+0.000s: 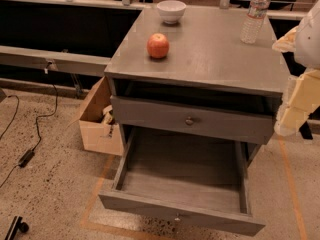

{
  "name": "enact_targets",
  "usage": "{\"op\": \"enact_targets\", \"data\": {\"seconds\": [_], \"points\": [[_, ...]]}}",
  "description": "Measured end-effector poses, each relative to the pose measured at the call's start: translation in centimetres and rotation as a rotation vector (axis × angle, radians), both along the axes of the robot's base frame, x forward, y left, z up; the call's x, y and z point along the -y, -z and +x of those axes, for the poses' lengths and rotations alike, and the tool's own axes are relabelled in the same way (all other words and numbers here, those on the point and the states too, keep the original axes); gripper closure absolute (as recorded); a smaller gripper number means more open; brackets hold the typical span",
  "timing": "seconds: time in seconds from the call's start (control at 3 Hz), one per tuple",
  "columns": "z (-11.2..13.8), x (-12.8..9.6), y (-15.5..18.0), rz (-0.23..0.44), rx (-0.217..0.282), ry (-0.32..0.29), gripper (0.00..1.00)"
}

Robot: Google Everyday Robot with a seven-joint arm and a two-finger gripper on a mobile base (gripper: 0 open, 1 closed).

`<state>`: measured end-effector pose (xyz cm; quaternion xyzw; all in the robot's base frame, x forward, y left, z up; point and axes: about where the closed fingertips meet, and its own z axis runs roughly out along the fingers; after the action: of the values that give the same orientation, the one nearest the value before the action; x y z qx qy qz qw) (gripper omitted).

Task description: Place water bottle into middle drawer

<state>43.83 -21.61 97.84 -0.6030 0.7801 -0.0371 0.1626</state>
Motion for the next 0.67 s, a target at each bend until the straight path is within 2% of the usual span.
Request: {"op": "enact_targets", "data": {"seconds": [0.33, 0.67], "points": [[0.0, 0.0, 0.0, 0.0, 0.0, 0.0, 0.0], [1.0, 0.5, 0.2, 0.038, 0.047, 0.056, 0.0]]}}
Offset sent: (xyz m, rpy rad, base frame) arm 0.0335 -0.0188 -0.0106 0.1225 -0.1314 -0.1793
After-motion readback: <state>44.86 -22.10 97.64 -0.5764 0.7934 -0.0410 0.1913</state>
